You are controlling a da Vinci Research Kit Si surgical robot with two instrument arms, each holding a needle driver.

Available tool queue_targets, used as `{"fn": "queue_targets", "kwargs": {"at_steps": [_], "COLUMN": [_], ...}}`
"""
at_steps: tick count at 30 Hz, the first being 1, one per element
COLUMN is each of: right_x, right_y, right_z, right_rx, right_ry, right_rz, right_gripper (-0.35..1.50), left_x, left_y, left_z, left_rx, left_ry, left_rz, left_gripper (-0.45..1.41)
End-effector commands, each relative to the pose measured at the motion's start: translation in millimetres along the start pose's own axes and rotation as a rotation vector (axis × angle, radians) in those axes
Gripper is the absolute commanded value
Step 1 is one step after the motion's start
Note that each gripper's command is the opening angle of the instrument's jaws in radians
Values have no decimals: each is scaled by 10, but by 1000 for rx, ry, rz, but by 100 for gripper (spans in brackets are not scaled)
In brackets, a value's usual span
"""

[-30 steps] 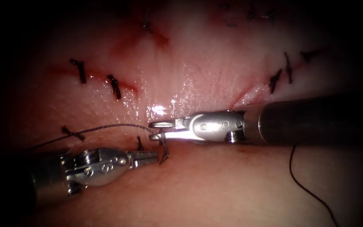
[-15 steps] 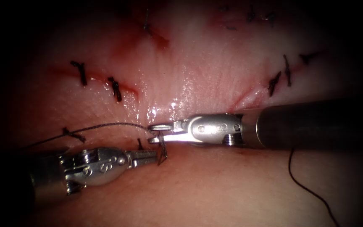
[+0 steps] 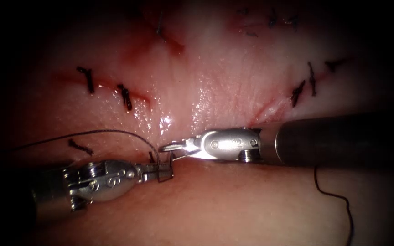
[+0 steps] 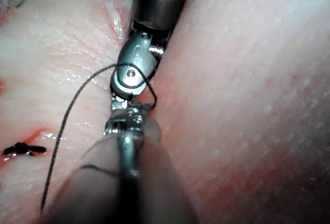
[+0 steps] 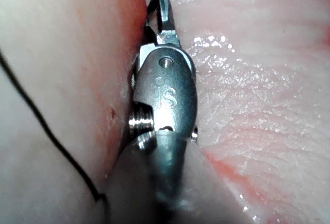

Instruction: Wound Closure

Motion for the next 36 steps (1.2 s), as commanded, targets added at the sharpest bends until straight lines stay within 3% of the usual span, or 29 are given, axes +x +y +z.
{"fn": "queue_targets", "kwargs": {"at_steps": [1, 7, 11, 14, 16, 17, 19, 21, 24, 26, 27, 29, 36], "right_x": [-4, -9, 10, 22, 32, 36, 48, 67, 97, 109, 117, 128, 170], "right_y": [-2, -7, 9, 16, 19, 20, 19, 18, 16, 15, 13, 11, -4], "right_z": [9, 13, -20, -51, -78, -90, -118, -155, -212, -234, -248, -265, -304], "right_rx": [1, -1, -198, -268, -340, -376, -460, -516, -645, -688, -731, -780, -923], "right_ry": [-2, -12, 126, 186, 232, 241, 276, 302, 450, 485, 501, 508, 572], "right_rz": [3, 27, 57, 79, 77, 59, 58, 20, -31, -32, -44, -50, -100], "right_gripper": [-35, -35, -35, -35, 31, 51, 54, 39, 27, 36, 71, 99, 113], "left_x": [1, 1, 1, 1, 1, 1, 1, 1, 2, 2, 3, 4, 12], "left_y": [-2, -2, -2, -2, -2, -2, -2, -1, -1, 0, 0, 0, 1], "left_z": [8, 8, 8, 8, 7, 7, 7, 8, 10, 12, 13, 14, 20], "left_rx": [0, 0, 0, 0, 0, -2, -2, -1, 2, 4, 5, 8, 10], "left_ry": [1, 1, 1, 1, 1, -1, -1, -1, -3, -3, -4, -6, -5], "left_rz": [1, 1, 1, 1, 1, 1, 1, 1, 1, 0, 0, -1, -14], "left_gripper": [7, 7, 7, 7, 7, 7, 7, 5, 5, 5, 5, 5, 2]}}
